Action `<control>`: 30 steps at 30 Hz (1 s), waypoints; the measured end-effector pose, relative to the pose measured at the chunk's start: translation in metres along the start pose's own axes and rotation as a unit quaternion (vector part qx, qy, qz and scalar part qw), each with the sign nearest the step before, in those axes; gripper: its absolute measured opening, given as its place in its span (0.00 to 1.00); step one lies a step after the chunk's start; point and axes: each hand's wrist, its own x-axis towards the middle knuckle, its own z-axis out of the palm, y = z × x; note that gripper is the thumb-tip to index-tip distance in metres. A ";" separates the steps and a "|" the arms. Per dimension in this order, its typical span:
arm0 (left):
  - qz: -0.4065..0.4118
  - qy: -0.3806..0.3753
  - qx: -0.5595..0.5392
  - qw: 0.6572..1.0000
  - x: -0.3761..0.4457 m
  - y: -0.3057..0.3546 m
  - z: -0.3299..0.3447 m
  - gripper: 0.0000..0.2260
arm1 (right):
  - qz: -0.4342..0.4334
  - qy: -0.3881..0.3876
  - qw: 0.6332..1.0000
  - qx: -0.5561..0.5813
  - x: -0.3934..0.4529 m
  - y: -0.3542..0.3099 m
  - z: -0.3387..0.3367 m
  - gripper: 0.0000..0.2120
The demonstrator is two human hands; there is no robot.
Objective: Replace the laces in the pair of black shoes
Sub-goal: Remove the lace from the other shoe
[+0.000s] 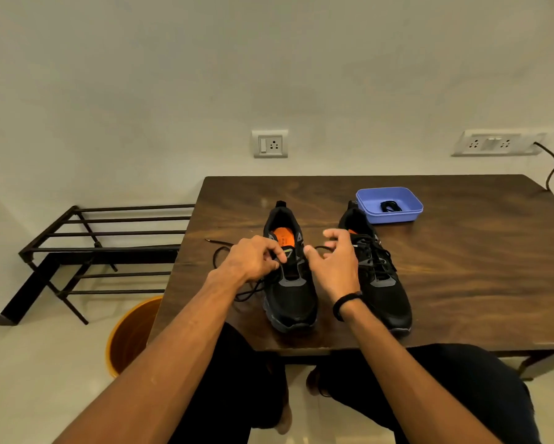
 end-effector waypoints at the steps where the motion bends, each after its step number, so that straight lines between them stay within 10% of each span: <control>1: 0.001 -0.003 0.007 1.000 0.000 0.000 0.000 0.08 | -0.089 -0.001 0.991 -0.096 -0.004 -0.001 0.001 0.22; 4: 0.009 -0.007 0.019 1.000 0.001 -0.001 0.000 0.11 | -0.231 -0.047 0.927 -0.291 -0.012 0.001 0.009 0.19; 12: 0.026 -0.028 0.006 0.999 0.002 -0.004 0.004 0.15 | -0.206 -0.093 0.908 -0.353 -0.010 0.008 0.018 0.07; 20: 0.057 -0.023 0.033 0.998 0.006 -0.001 0.007 0.15 | 0.001 0.030 0.997 0.066 0.003 0.002 0.015 0.06; 24: 0.070 -0.019 0.059 0.996 0.008 0.001 0.008 0.13 | 0.159 0.032 0.901 0.402 0.013 -0.013 0.005 0.10; 30: 0.076 -0.021 0.050 0.996 0.009 -0.002 0.008 0.13 | 0.157 0.061 0.839 0.517 0.022 -0.030 -0.028 0.10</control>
